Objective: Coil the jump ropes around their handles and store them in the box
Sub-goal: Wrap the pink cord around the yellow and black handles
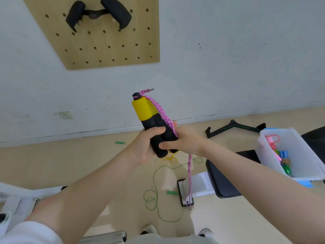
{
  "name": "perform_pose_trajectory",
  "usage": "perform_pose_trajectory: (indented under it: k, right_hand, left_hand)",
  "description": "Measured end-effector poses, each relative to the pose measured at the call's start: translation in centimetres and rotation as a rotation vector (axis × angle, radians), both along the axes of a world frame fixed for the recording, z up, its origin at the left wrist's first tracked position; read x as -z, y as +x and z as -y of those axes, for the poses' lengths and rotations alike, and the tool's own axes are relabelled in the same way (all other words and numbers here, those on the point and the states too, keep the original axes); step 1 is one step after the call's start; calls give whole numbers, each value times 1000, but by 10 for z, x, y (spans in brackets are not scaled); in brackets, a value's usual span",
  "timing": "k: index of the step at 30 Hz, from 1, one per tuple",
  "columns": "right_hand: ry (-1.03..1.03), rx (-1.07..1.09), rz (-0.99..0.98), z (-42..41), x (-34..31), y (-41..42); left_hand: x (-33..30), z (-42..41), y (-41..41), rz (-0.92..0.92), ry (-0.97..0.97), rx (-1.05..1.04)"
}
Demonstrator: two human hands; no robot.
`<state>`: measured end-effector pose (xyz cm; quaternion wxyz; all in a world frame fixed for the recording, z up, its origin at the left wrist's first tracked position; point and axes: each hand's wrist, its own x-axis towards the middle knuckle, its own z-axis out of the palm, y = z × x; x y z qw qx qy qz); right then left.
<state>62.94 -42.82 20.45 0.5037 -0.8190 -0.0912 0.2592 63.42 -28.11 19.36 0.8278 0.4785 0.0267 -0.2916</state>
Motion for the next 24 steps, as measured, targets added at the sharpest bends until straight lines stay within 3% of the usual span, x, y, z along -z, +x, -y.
perform_pose_trajectory:
  k: [4,9,13,15,17,18,19,20,22,23,24]
  right_hand:
    - [-93,-42,36,-2,6,7]
    - [-510,2,511,-24,6,10]
    - [-501,4,401,-32,-2,14]
    - [-571,-18,431,-28,0,18]
    - [-693,-23,486,-17,2,21]
    - [-760,-31,506,-10,4,22]
    - [-817,-46,514,-4,5,22]
    - [-856,-69,513,0,6,22]
    - [-885,-158,520,-2,7,20]
    - [-877,-215,526,-6,7,19]
    - [-862,-265,531,-11,7,18]
  left_hand:
    - [3,1,0,9,138,-134]
    - [-2,-2,1,-57,6,-107]
    - [3,-13,-1,-126,-68,-123]
    - [6,-23,2,-67,19,-106]
    - [5,-41,9,14,111,-256]
    - [3,-54,14,111,249,-356]
    - [0,-66,18,277,491,-397]
    - [-3,-75,21,535,835,-307]
    - [-6,-82,25,1117,1479,154]
    - [-6,-77,25,1301,1671,411]
    - [-6,-69,25,1349,1787,584]
